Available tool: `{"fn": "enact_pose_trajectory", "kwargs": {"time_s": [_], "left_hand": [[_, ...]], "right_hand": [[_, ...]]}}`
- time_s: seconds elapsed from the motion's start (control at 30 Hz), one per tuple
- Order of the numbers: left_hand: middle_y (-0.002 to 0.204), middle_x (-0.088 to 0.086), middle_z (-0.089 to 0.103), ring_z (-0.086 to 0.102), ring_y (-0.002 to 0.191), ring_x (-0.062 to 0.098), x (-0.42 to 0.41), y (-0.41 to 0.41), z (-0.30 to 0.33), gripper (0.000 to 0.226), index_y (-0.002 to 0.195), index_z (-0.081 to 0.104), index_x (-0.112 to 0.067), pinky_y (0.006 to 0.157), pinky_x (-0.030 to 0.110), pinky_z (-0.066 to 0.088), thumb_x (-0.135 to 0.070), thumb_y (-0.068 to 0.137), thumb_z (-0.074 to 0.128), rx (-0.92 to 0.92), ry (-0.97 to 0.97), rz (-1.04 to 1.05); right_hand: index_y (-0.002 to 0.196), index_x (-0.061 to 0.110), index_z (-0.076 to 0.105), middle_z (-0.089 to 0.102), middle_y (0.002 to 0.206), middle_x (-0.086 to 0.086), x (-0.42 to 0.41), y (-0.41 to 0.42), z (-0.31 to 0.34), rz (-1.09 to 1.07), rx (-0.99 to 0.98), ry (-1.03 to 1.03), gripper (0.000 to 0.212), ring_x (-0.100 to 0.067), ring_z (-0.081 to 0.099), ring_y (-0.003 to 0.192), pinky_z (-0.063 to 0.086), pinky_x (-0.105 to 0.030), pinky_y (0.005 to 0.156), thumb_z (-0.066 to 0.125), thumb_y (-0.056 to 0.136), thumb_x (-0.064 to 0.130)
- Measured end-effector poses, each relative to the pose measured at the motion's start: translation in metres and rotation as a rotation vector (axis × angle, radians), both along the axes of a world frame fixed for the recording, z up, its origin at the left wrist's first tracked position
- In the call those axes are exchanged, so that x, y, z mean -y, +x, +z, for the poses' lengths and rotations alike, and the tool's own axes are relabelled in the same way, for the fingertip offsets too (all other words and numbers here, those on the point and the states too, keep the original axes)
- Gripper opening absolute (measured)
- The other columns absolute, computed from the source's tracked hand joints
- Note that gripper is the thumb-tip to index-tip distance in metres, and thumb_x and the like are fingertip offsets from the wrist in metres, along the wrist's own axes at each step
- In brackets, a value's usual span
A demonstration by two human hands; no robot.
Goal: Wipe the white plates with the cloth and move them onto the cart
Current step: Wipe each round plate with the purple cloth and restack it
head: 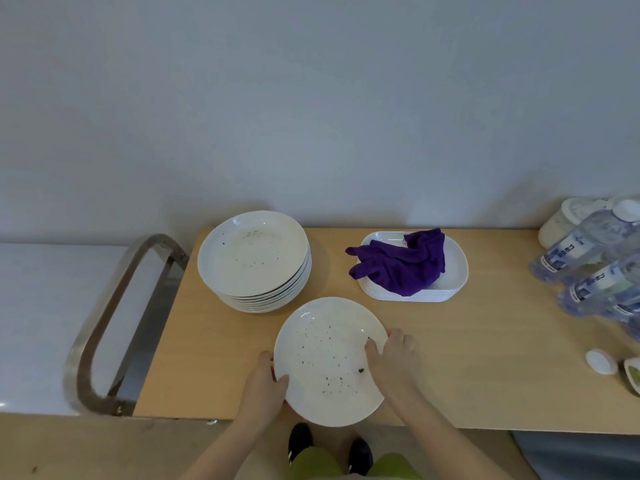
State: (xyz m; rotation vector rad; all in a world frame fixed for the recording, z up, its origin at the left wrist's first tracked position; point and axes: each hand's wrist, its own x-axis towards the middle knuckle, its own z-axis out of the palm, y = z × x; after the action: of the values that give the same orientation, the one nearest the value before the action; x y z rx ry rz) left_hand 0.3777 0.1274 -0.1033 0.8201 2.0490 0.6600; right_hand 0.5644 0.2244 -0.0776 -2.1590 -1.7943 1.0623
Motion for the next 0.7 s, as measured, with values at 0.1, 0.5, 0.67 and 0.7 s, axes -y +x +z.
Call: {"fn": "enact_pose_trajectory", "kwargs": {"time_s": [0.1, 0.5, 0.67, 0.7], "left_hand": [[0.114, 0.001, 0.06, 0.057, 0.094, 0.015, -0.006, -0.007, 0.004, 0.039, 0.132, 0.044, -0.011, 0.077, 0.029, 0.05, -0.029, 0.098, 0.049, -0.03, 0.036, 0.047], [0.14, 0.006, 0.04, 0.045, 0.125, 0.036, -0.068, -0.065, 0.046, 0.062, 0.141, 0.031, -0.03, 0.092, 0.06, 0.047, -0.062, 0.089, 0.044, 0.844, 0.509, 0.62], [0.14, 0.007, 0.041, 0.046, 0.123, 0.032, -0.08, -0.07, 0.045, 0.051, 0.142, 0.029, -0.025, 0.08, 0.05, 0.056, -0.025, 0.097, 0.052, 0.816, 0.491, 0.65], [0.14, 0.008, 0.039, 0.046, 0.123, 0.032, -0.081, -0.072, 0.044, 0.05, 0.142, 0.027, -0.024, 0.077, 0.047, 0.057, -0.019, 0.097, 0.05, 0.801, 0.469, 0.653]], "right_hand": [[0.132, 0.009, 0.038, 0.038, 0.132, -0.009, 0.003, -0.004, 0.004, 0.056, 0.13, 0.055, 0.042, -0.024, 0.037, 0.122, 0.031, -0.031, 0.097, 0.043, 0.097, 0.032], [0.146, 0.015, 0.023, 0.038, 0.128, 0.007, -0.049, -0.116, 0.035, 0.127, -0.763, -0.106, 0.059, -0.006, 0.036, 0.119, 0.03, -0.02, 0.092, 0.039, 0.099, 0.046], [0.147, 0.015, 0.02, 0.04, 0.141, -0.003, -0.06, -0.141, 0.018, 0.029, -0.794, -0.212, 0.057, -0.016, 0.041, 0.124, 0.036, -0.023, 0.092, 0.038, 0.1, 0.042], [0.146, 0.015, 0.022, 0.042, 0.139, -0.004, -0.06, -0.146, 0.016, -0.002, -0.793, -0.217, 0.054, -0.015, 0.042, 0.119, 0.038, -0.023, 0.09, 0.037, 0.1, 0.039]]}}
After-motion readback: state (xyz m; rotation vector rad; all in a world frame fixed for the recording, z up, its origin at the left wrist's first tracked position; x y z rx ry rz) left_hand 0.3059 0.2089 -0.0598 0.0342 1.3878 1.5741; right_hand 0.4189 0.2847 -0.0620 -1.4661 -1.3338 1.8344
